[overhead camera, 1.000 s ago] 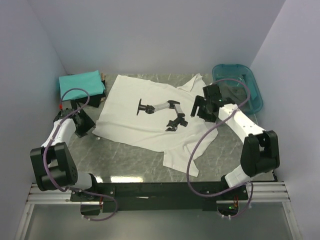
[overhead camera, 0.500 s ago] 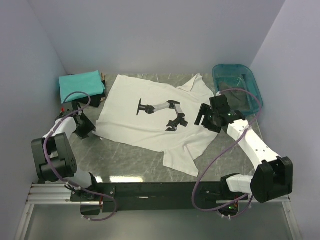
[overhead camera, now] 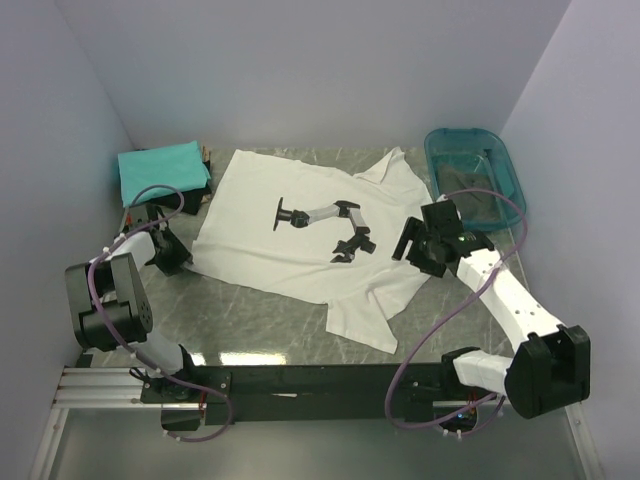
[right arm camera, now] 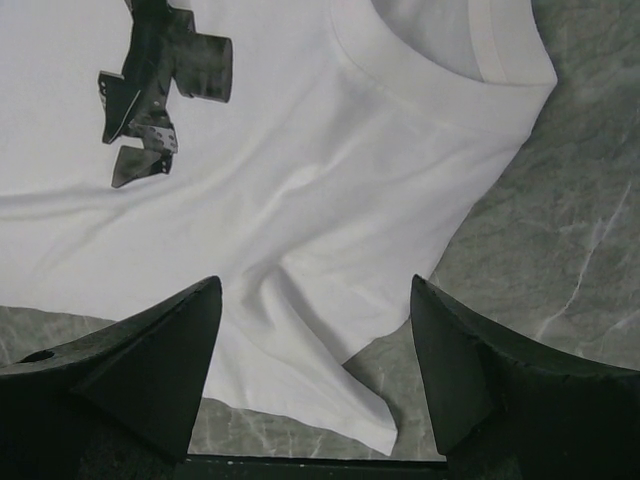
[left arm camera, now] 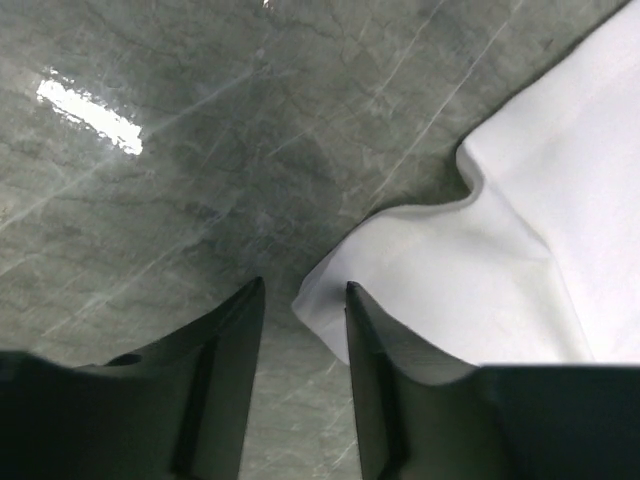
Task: Fold and stack the t-shirts
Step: Flatten the tshirt out, then fold the tshirt
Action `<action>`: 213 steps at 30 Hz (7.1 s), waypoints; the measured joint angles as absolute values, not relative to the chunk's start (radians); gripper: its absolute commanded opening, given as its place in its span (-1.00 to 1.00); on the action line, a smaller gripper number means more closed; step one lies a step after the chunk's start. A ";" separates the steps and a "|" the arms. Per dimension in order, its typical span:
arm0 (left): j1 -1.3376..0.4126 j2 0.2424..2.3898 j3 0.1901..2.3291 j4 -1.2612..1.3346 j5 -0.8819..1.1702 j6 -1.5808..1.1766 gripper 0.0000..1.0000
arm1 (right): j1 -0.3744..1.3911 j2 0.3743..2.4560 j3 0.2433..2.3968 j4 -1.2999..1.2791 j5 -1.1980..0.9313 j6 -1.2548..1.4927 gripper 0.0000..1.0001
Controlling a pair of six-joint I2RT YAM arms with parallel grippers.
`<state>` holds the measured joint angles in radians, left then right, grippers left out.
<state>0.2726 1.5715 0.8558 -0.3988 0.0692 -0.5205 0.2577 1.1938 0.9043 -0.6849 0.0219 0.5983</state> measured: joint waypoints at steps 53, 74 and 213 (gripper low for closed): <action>0.343 1.628 0.866 -0.348 0.216 -0.539 -0.99 | 0.723 0.924 0.402 -0.745 -0.095 1.085 -0.17; 0.352 1.628 0.866 -0.353 0.223 -0.539 -0.99 | 0.748 1.025 0.551 -0.776 -0.069 1.028 -1.00; 0.149 2.053 1.616 -0.647 0.268 -0.483 0.38 | 0.192 1.645 1.314 -0.905 -0.051 0.464 0.35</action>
<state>0.1490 2.0529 1.6161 -0.6472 0.2684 -0.4828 0.1917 1.6451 1.3144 -0.9051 -0.0509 0.4644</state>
